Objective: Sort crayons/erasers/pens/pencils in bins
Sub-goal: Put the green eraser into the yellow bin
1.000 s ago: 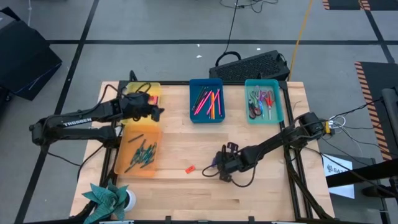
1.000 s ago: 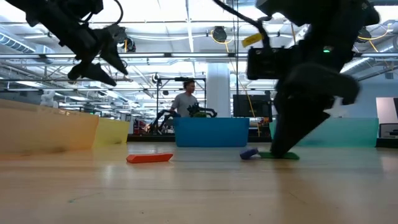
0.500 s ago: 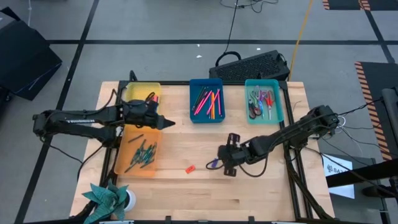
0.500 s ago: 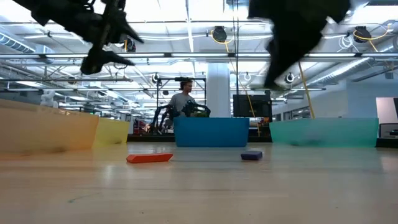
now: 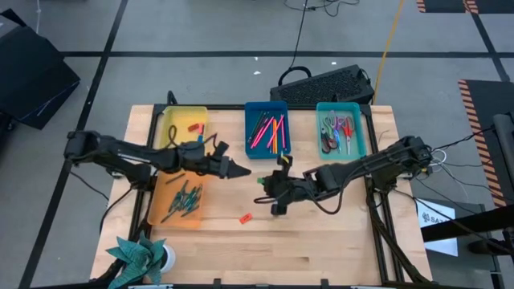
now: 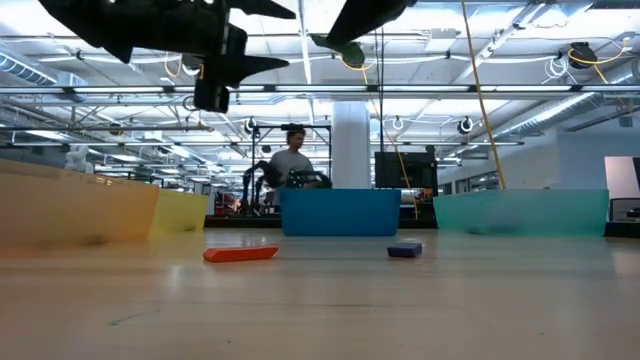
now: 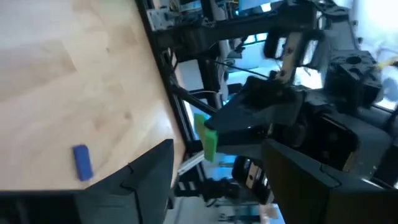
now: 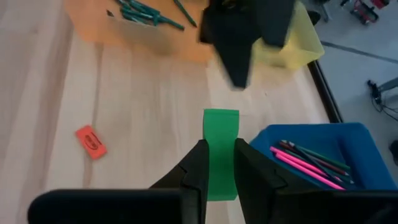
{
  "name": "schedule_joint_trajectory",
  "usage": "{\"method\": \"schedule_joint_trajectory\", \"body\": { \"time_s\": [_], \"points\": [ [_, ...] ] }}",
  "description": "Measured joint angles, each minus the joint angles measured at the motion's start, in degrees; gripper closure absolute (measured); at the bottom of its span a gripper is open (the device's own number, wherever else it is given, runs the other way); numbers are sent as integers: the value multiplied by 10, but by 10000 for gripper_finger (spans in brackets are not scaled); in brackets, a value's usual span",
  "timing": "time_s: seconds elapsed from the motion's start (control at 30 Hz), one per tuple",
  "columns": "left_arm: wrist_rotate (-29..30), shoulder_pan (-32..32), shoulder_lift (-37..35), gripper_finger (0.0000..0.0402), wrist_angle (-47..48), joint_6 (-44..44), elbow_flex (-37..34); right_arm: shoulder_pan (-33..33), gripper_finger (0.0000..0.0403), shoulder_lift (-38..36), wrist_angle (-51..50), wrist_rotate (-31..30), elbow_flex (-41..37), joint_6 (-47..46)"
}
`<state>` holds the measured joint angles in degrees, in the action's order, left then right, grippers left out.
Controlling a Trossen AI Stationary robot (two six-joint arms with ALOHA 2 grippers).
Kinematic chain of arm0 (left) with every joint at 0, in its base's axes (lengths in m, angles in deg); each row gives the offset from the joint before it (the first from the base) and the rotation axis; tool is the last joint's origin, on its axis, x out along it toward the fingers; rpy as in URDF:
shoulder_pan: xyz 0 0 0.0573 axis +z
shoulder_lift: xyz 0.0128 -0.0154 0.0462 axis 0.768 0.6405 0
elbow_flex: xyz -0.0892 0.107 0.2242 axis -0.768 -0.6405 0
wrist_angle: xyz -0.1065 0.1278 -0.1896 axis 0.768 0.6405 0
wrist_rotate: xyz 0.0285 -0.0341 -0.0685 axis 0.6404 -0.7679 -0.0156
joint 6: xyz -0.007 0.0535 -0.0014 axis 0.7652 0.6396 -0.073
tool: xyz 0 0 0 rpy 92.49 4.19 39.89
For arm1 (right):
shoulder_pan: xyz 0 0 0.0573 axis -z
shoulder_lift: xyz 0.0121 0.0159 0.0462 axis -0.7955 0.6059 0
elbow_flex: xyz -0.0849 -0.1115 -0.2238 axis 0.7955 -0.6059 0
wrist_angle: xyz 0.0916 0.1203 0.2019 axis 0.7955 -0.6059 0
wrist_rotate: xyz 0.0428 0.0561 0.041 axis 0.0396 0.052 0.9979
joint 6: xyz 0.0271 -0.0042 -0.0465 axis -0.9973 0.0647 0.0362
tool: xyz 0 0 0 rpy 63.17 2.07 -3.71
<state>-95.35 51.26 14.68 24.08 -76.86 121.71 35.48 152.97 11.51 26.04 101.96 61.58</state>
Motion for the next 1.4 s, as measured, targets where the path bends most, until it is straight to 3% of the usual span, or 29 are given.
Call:
{"method": "schedule_joint_trajectory", "body": {
  "time_s": [0.23,0.73,1.17,1.4],
  "points": [
    [44,-36,82,158,-108,-50,0,16,349,0,6,-1,0,10],
    [78,-42,152,164,-100,-14,76,18,348,0,17,1,0,24],
    [57,-37,152,324,-105,4,77,-4,342,0,12,-3,1,9],
    [61,-38,152,368,-97,32,77,-9,285,-2,-8,20,2,-46]
  ]
}}
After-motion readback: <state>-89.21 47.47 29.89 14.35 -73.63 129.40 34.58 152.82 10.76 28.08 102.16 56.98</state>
